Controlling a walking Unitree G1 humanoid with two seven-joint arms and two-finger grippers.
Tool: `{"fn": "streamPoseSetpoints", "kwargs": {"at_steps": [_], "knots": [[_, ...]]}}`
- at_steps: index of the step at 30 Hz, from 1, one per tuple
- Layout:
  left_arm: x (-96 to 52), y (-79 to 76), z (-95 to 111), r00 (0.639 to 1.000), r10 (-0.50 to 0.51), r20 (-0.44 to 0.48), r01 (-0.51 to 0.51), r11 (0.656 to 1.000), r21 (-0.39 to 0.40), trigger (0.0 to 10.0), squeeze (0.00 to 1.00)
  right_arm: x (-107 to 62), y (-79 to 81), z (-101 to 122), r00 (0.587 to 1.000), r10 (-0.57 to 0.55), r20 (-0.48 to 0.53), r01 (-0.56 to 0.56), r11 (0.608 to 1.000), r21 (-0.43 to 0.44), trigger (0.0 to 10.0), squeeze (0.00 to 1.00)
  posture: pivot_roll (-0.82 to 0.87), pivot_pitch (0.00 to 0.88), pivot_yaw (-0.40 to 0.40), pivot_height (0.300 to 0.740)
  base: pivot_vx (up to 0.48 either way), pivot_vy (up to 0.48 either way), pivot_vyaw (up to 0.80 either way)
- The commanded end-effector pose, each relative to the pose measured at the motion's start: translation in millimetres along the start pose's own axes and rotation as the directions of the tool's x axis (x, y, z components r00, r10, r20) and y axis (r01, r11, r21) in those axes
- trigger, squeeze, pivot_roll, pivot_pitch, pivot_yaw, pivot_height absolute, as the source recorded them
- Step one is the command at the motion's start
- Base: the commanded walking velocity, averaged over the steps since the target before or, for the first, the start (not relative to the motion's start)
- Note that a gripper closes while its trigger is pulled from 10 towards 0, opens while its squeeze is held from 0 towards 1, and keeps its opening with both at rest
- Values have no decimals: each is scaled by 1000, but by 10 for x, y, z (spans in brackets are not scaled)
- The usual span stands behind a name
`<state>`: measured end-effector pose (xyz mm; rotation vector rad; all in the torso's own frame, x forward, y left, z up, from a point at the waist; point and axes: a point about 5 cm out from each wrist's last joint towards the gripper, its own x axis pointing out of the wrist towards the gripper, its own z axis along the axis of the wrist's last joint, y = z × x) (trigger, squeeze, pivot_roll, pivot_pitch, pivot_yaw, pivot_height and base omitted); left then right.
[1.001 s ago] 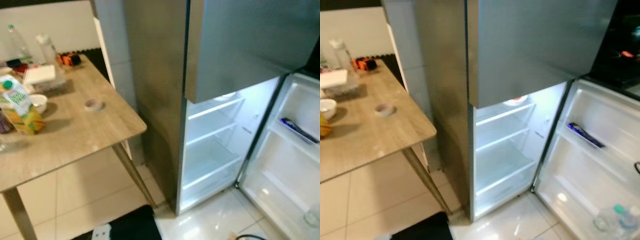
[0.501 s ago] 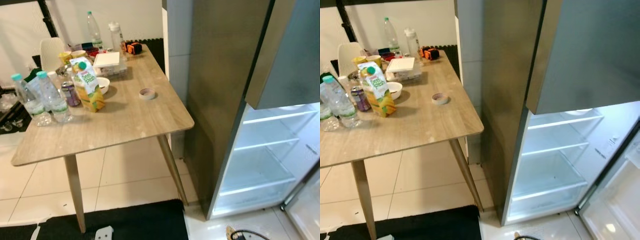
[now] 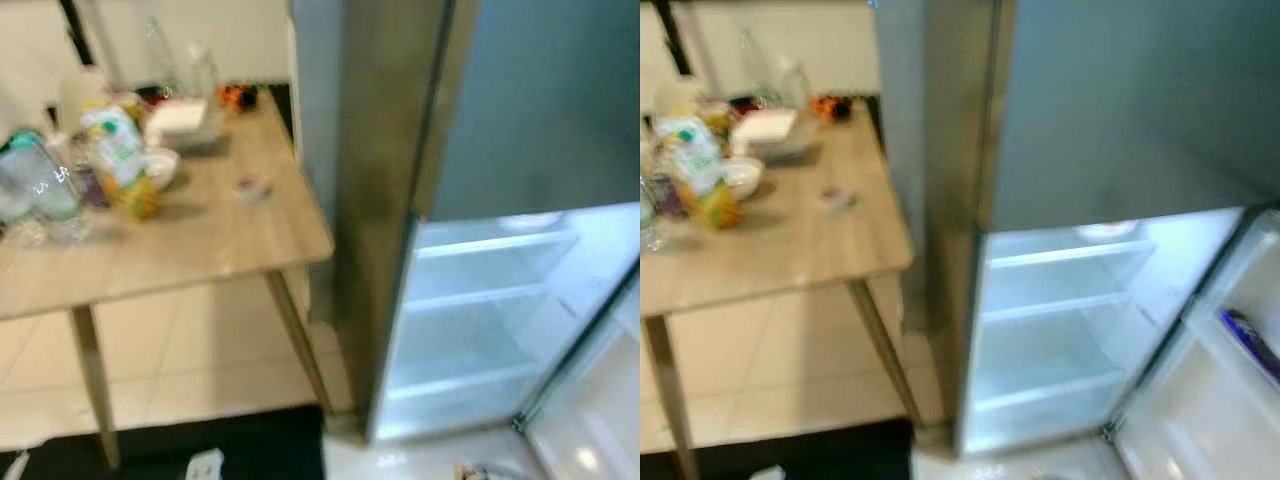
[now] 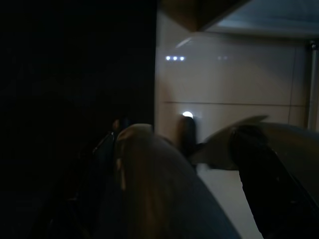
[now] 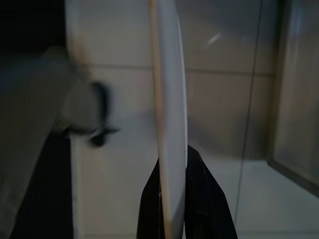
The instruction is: Restocking fridge
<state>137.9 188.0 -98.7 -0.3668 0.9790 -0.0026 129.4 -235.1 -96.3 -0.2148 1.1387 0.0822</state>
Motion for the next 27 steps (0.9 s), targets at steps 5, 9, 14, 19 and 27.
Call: {"fn": "streamPoseSetpoints", "kwargs": {"at_steps": [5, 9, 14, 19, 27], "knots": [[-2, 2, -12, 1000, -1, -9, 1, 1000, 1, 10000, 0, 4, -35, 73, 1000, -15, 23, 15, 1000, -1, 10000, 0, -99, 0, 17, 740, 0, -472, 0], [3, -4, 5, 1000, -5, -4, 5, 1000, 1, 10000, 0, 3, -51, 93, 999, -15, 33, 15, 1000, 0, 10000, 0, -101, 0, 17, 740, 0, -444, 0], [8, -10, 20, 1000, -7, 2, 7, 1000, 1, 10000, 0, 4, -57, 115, 999, -14, 41, 14, 1000, -3, 10000, 0, -100, 0, 17, 740, 0, -216, 0], [14, -18, 45, 1000, -10, 11, 10, 1000, -3, 10000, 0, 17, -49, 259, 996, -6, 88, 8, 1000, -15, 10000, 0, -100, 0, 19, 740, 0, 0, 0], [22, -30, 82, 999, -16, 29, 16, 1000, 2, 10000, 0, 25, -49, 555, 982, 2, 188, 4, 1000, -28, 10000, 0, -99, 0, 20, 740, 0, 0, 0]]}}
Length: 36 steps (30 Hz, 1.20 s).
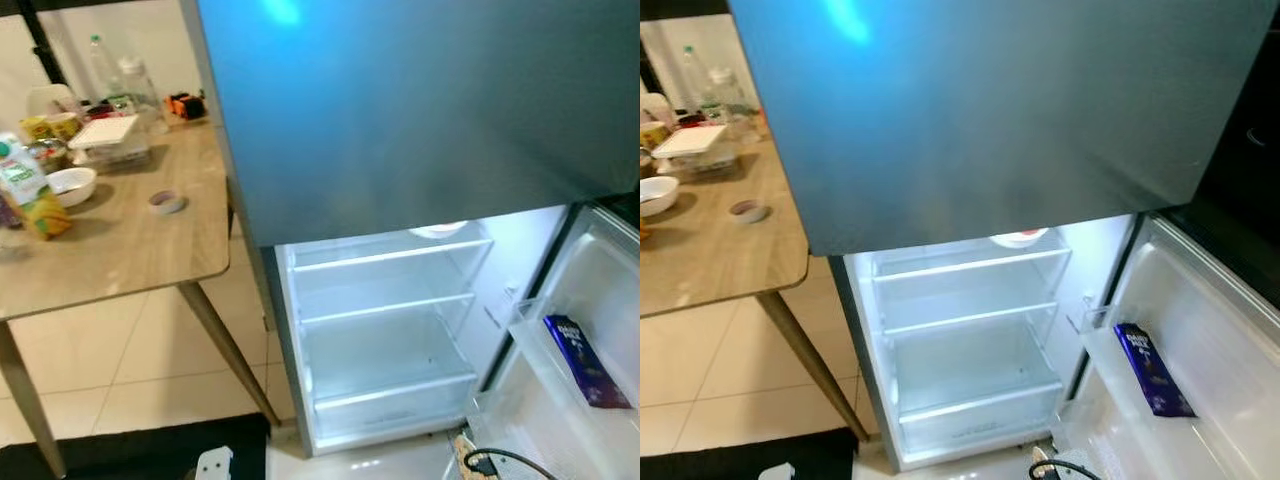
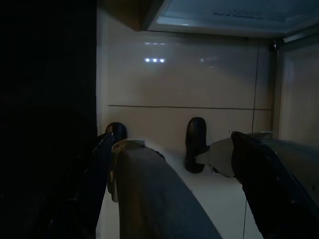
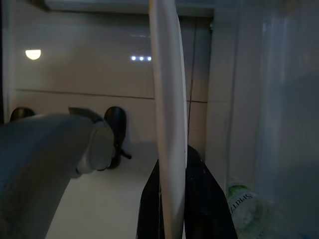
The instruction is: Restocking fridge
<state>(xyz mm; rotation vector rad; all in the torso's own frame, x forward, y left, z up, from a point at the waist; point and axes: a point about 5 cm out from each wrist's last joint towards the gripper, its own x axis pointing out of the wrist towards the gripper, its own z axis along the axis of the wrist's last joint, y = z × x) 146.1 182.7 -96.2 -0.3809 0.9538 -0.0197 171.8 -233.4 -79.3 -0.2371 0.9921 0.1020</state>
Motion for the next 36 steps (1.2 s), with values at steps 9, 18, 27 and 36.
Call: {"fn": "streamPoseSetpoints", "kwargs": {"at_steps": [9, 18, 27, 36], "knots": [[14, -13, 72, 1000, -12, 25, 12, 1000, 16, 10000, 0, 64, 39, 492, 988, 22, 153, -24, 1000, 9, 10000, 0, -98, 0, 23, 740, 0, 0, 0], [-23, 59, -33, 999, 48, -10, -48, 998, 28, 10000, 0, 31, 117, 22, 999, 28, -37, -30, 999, -43, 10000, 0, -96, 0, 18, 740, 0, 0, 0], [-53, 122, -80, 996, 81, -34, -79, 995, 65, 10000, 0, -40, 126, -306, 990, 24, -141, -35, 997, -72, 10000, 0, -96, 0, 18, 740, 84, 0, 0], [-49, 132, -34, 996, 82, -20, -81, 995, 66, 10000, 0, -52, 132, -356, 988, 23, -155, -32, 998, -57, 10000, 0, -99, 0, 28, 740, 335, 0, 0]]}}
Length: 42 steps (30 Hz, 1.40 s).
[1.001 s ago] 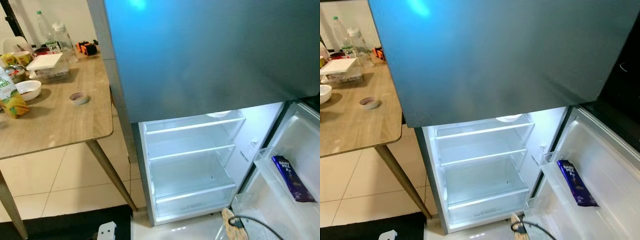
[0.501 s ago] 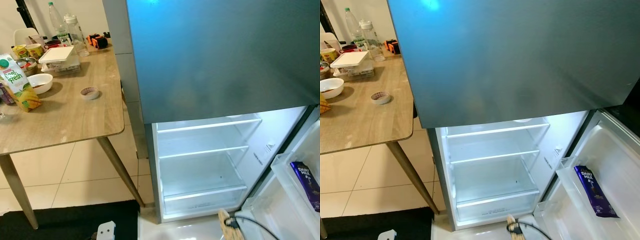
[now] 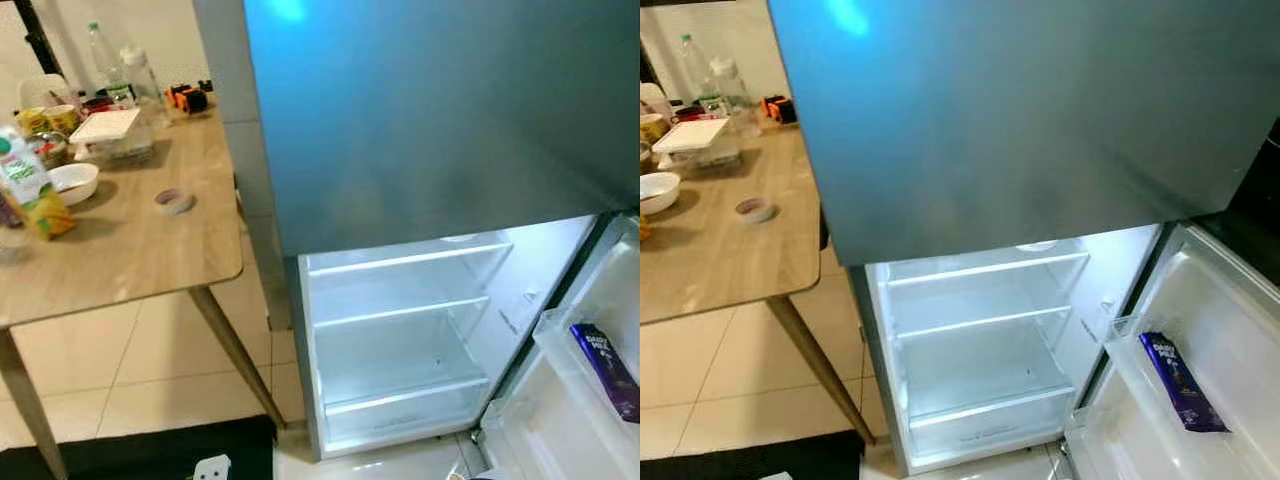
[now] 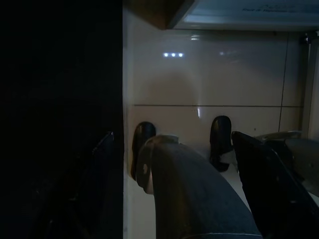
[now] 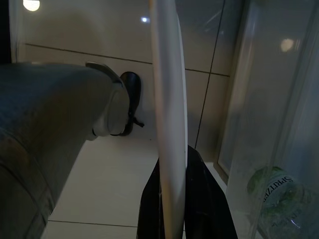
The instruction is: Restocking fridge
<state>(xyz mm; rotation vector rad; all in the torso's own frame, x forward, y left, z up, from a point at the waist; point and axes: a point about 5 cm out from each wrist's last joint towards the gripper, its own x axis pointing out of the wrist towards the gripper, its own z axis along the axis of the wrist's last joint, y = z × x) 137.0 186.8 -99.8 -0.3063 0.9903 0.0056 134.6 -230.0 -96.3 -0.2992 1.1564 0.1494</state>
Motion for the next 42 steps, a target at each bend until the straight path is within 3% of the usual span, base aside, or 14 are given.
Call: {"fn": "streamPoseSetpoints", "kwargs": {"at_steps": [1, 14, 18, 35, 42], "knots": [[-13, 71, 47, 1000, 21, 8, -21, 1000, 14, 10000, 0, 4, 1, 28, 1000, -3, 9, 3, 1000, 13, 10000, 0, -99, 0, 28, 740, 356, 0, 0], [-16, 72, 41, 1000, 21, 11, -21, 1000, 12, 10000, 0, 3, 10, 18, 1000, 0, 8, 0, 1000, 12, 10000, 0, -99, 0, 29, 740, 359, 0, 0], [-15, 67, 35, 1000, 15, 5, -15, 1000, 14, 10000, 0, 3, 11, 19, 1000, 0, 9, 0, 1000, 13, 10000, 0, -97, 0, 27, 740, 0, 0, 0], [1, 17, 42, 1000, -17, -2, 17, 1000, 16, 10000, 0, -2, -28, 29, 1000, -7, 12, 7, 1000, 8, 10000, 0, -99, 0, 26, 740, 0, -447, 0], [7, -13, 30, 999, -32, 1, 32, 999, -6, 10000, 0, 4, -40, 115, 999, -6, 40, 7, 1000, -30, 10000, 0, -98, 0, 25, 740, 0, 0, 0]]}}
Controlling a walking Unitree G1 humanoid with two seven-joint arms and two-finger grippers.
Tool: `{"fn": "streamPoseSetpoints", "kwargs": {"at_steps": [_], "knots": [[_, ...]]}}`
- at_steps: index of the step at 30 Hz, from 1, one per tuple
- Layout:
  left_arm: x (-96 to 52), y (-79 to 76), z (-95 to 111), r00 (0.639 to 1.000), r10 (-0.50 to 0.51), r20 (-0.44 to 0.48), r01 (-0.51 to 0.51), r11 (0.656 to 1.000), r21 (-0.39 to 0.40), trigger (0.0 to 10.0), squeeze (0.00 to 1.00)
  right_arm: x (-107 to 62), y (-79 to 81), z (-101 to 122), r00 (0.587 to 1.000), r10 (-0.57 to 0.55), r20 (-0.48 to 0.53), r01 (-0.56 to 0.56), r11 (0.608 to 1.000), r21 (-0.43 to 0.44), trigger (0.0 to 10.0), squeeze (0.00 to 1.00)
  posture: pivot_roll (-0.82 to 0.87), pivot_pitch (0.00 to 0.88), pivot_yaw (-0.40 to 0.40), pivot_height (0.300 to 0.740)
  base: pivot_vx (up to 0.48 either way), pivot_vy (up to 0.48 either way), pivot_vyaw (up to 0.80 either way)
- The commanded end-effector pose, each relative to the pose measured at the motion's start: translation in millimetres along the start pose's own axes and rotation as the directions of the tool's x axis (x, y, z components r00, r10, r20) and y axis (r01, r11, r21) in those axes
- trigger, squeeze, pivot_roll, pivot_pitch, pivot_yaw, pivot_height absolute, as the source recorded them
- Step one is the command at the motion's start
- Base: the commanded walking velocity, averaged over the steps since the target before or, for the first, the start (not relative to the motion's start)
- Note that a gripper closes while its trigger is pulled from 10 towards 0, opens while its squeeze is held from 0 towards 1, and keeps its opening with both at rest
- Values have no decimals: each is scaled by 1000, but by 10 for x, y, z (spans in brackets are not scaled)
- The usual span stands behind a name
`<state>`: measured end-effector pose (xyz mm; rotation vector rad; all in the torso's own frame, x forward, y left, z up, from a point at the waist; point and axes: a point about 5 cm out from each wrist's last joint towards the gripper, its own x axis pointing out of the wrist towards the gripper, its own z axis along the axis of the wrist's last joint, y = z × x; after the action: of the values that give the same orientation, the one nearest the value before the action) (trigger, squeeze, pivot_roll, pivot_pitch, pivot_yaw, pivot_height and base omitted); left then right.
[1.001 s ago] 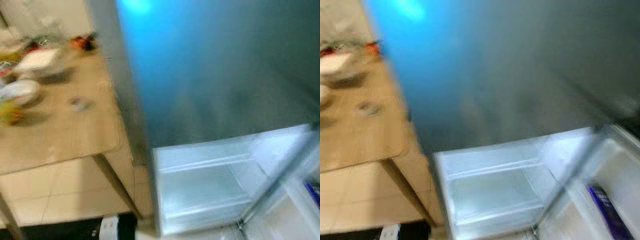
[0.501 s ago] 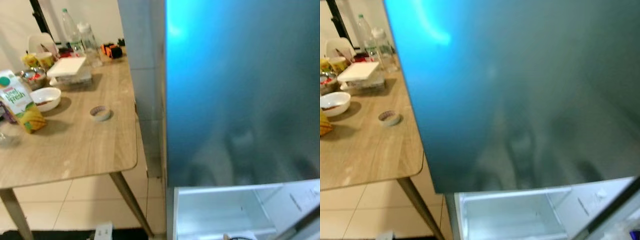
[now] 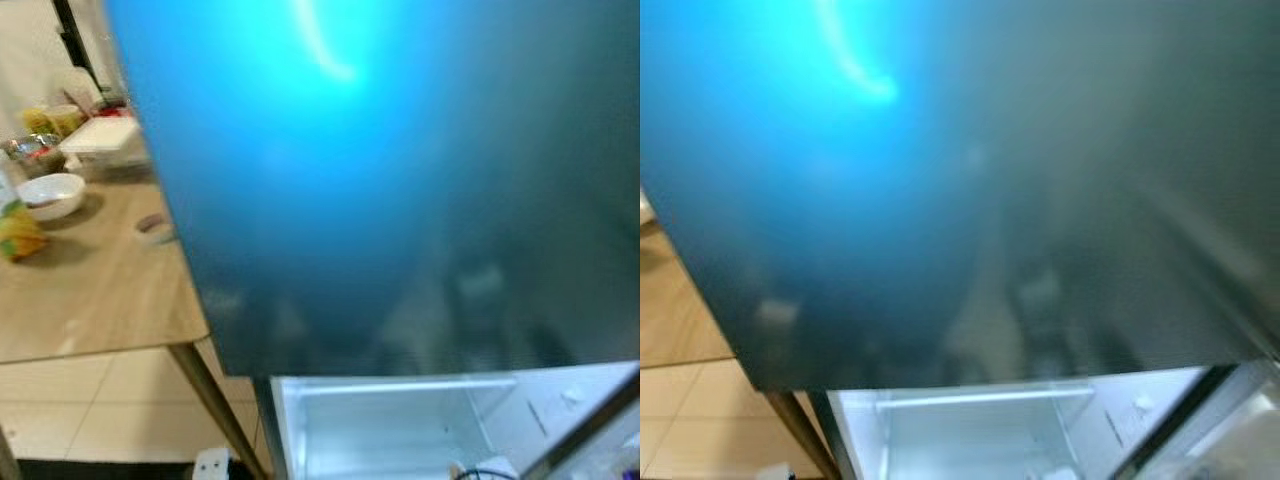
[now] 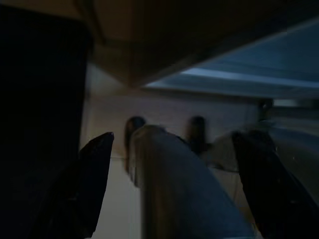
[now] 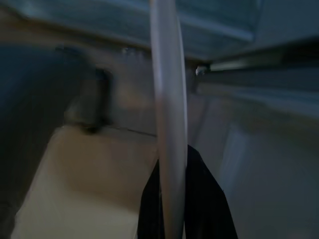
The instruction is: Restocking fridge
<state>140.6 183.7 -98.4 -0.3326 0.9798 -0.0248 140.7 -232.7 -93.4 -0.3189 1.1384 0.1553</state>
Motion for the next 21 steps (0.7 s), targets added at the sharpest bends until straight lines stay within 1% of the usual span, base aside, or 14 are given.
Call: {"fn": "streamPoseSetpoints", "kwargs": {"at_steps": [1, 6, 14, 17, 21], "knots": [[-9, 24, -9, 1000, 7, -6, -7, 1000, 1, 10000, 0, 8, 3, 77, 1000, 1, 30, -1, 1000, -11, 10000, 0, -99, 0, 24, 740, 0, 0, 0], [-12, 15, -36, 1000, 1, -13, -2, 1000, -2, 10000, 0, 16, -7, 177, 998, 1, 58, 0, 1000, -28, 10000, 0, -99, 0, 24, 740, 0, 0, 0], [-7, -10, -43, 1000, -17, -12, 17, 1000, -5, 10000, 0, 22, -11, 277, 996, 3, 88, 1, 999, -42, 10000, 0, -97, 0, 22, 740, 0, 0, 0], [-5, -28, -44, 999, -39, -15, 39, 999, -7, 10000, 0, 22, -33, 363, 993, -1, 118, 7, 999, -49, 10000, 0, -97, 0, 22, 740, 0, 0, 0], [4, -65, -46, 997, -66, -25, 67, 997, 25, 10000, 0, 20, -55, 446, 989, -4, 147, 12, 999, -49, 10000, 0, -97, 0, 22, 740, 0, -480, 0]]}}
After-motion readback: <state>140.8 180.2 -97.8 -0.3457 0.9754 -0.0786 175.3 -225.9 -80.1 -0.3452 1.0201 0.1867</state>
